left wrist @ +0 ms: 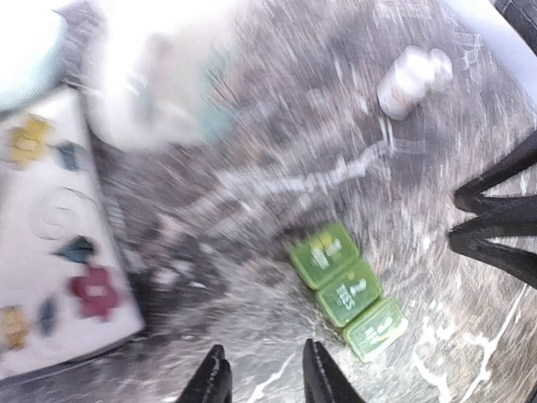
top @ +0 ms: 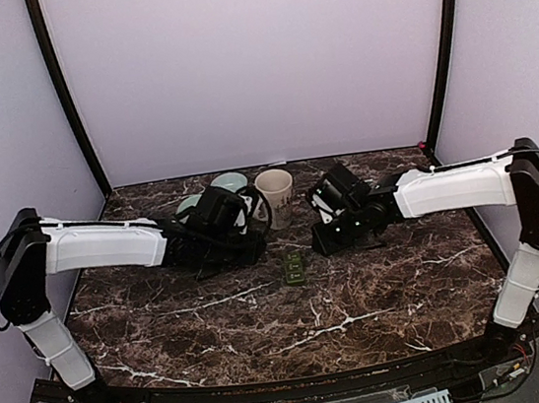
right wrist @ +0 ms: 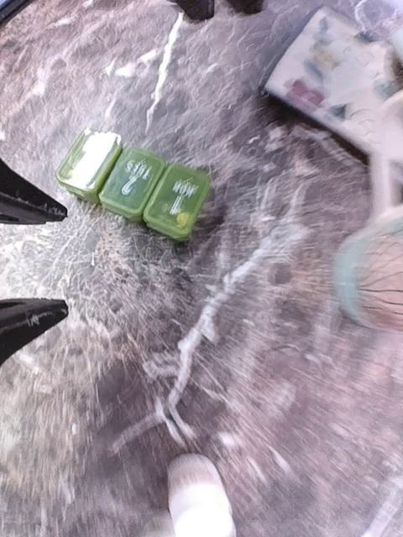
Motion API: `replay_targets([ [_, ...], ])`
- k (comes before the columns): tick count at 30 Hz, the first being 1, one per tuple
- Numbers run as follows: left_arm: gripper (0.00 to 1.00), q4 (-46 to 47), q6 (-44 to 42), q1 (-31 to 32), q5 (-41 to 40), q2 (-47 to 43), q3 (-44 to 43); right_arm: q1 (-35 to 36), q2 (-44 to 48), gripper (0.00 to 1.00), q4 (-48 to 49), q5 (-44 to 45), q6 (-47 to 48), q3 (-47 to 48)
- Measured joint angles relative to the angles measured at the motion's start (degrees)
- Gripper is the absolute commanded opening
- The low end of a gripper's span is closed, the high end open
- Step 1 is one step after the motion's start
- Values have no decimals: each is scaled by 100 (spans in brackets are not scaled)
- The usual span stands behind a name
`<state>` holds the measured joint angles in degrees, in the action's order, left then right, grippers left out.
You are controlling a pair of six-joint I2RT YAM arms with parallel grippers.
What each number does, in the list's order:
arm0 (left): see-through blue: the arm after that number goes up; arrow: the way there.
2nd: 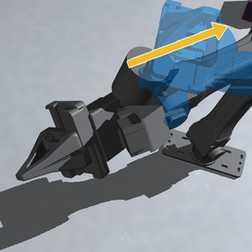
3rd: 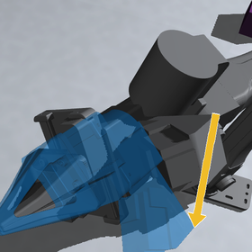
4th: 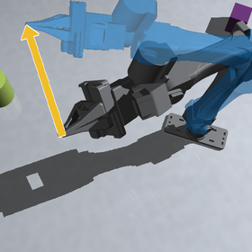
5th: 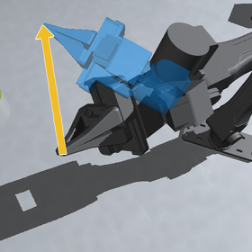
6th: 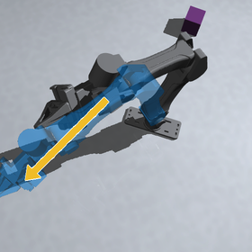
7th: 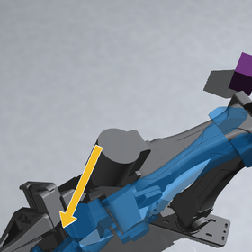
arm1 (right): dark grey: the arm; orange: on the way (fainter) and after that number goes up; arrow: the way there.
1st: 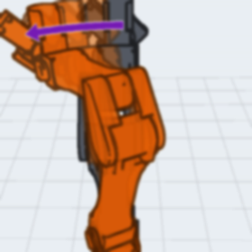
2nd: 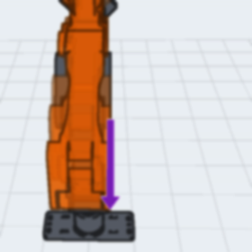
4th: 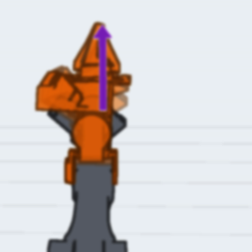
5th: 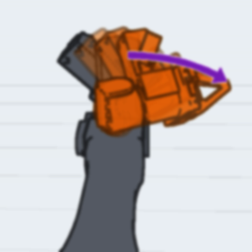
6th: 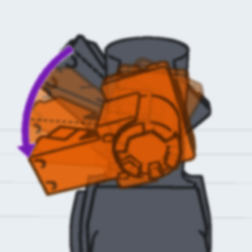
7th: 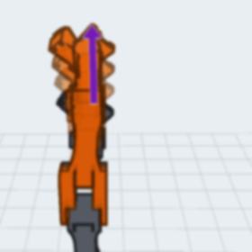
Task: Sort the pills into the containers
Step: Reset both arms
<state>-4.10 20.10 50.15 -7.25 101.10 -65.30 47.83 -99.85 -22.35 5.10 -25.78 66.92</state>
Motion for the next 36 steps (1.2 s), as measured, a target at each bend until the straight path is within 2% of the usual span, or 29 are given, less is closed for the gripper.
replay_targets([
  [3, 43, -66, -216, 0, -632, -581, 11, -37, 479, 32, -2, 247, 35, -15],
  [9, 48, 560, -861, -146, -1989, -1766, 452, -470, 1349, 42, 444, 1163, 0, -463],
  [14, 52, 1143, -1226, -601, -2426, -2227, 1093, -1071, 2015, 52, 1058, 2070, 33, -1097],
  [16, 53, 1283, -1320, -820, -2470, -2286, 1239, -1285, 2245, 62, 1246, 2337, 68, -1309],
  [19, 53, 1429, -1462, -1099, -2400, -2345, 1351, -1528, 2481, 75, 1447, 2597, 210, -1486],
  [24, 54, 1676, -1598, -1751, -1655, -2450, 1432, -1746, 2522, 85, 1508, 2817, 459, -1486],
  [30, 54, 1816, -1596, -2411, -846, -2455, 1526, -1755, 2251, 89, 1292, 2929, 535, -1237],
  [36, 54, 1836, -1578, -2555, -525, -2455, 1604, -1755, 2236, 90, 1231, 2973, 544, -1198],
])
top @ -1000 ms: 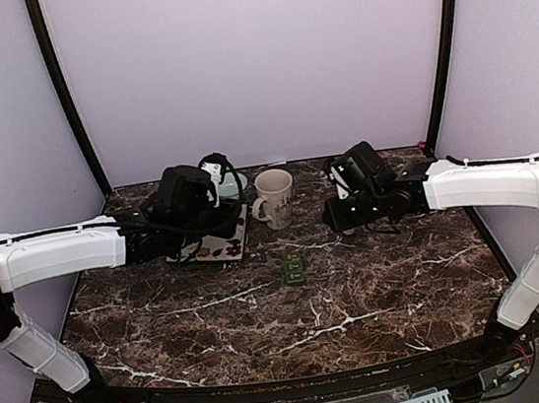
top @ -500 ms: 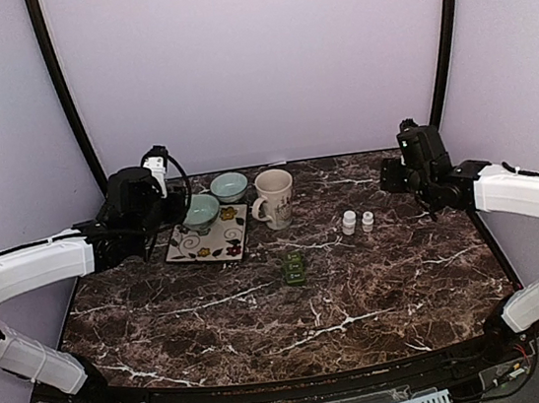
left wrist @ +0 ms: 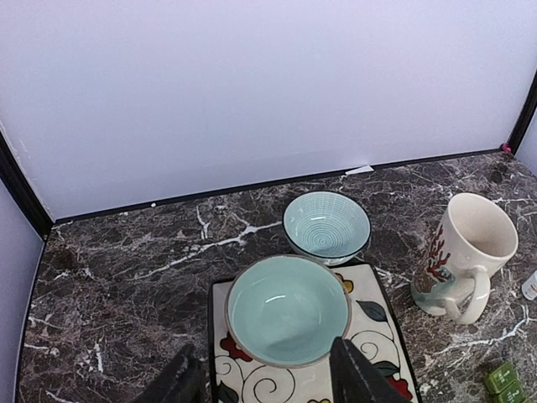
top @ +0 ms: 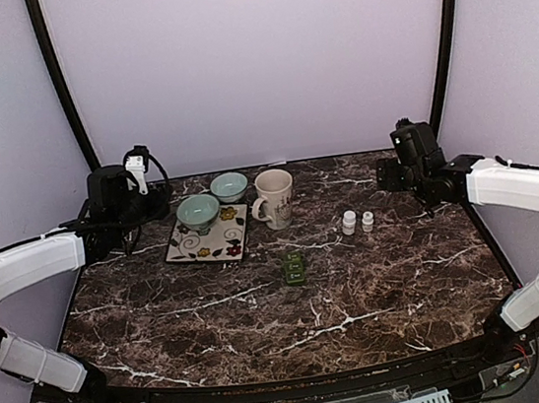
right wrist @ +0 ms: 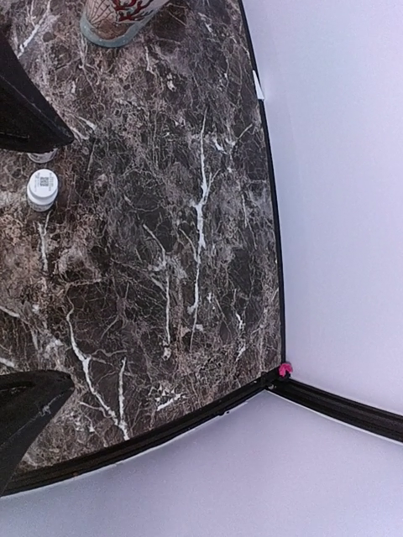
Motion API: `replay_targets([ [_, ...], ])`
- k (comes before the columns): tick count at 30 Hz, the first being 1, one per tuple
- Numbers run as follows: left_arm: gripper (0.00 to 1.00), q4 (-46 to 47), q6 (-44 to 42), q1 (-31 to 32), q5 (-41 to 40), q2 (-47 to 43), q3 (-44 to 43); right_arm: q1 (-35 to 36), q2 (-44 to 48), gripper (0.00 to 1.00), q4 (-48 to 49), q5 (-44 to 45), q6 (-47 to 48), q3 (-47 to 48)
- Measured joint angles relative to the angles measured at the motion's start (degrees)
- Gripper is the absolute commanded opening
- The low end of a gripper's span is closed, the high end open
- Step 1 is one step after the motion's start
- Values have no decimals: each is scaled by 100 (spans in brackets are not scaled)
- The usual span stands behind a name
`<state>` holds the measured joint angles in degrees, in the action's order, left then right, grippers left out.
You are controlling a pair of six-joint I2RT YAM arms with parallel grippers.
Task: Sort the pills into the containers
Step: Reset both arms
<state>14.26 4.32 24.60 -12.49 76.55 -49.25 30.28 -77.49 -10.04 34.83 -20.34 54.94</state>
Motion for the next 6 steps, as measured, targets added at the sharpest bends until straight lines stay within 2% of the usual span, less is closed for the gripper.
replay_targets([
  [3, 54, 31, 2, -2, 31, -2, 48, 0, -24, 88, -28, 66, 35, 72],
  [6, 54, 37, 24, -4, 31, -2, 90, -2, -24, 90, -4, 101, 83, 87],
])
